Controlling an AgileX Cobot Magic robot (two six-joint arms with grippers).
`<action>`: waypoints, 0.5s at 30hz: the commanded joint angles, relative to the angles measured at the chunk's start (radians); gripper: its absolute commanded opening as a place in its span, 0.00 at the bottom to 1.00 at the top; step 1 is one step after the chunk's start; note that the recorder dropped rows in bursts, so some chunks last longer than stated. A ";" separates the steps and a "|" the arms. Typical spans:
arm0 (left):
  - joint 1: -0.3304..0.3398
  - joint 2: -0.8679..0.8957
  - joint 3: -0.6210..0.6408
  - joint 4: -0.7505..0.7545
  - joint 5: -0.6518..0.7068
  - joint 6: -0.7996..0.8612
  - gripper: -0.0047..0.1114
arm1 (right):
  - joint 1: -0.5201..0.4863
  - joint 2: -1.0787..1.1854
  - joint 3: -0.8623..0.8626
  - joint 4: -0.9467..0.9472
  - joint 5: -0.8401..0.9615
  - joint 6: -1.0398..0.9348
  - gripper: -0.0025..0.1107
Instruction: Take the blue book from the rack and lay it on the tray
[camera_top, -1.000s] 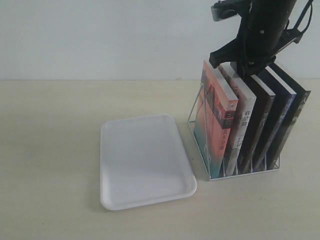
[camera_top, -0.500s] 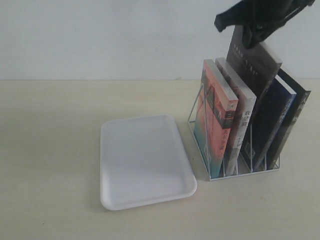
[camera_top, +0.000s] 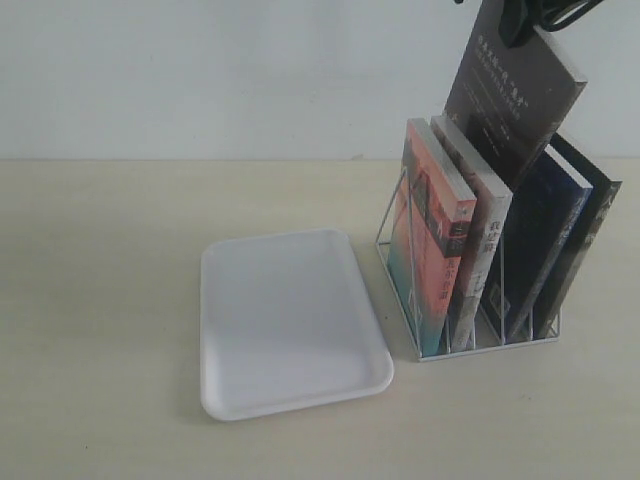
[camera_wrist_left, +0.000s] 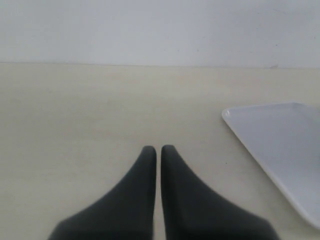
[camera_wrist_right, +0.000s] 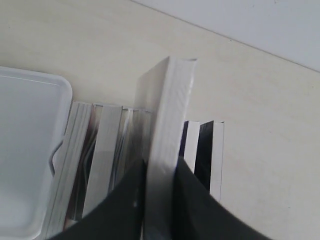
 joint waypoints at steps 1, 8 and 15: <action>0.002 -0.003 -0.001 -0.012 -0.004 0.000 0.08 | 0.000 -0.018 0.005 0.001 -0.016 -0.007 0.02; 0.002 -0.003 -0.001 -0.012 -0.004 0.000 0.08 | 0.000 -0.008 0.110 0.010 -0.016 -0.028 0.02; 0.002 -0.003 -0.001 -0.012 -0.004 0.000 0.08 | 0.000 0.038 0.117 0.010 -0.016 -0.031 0.02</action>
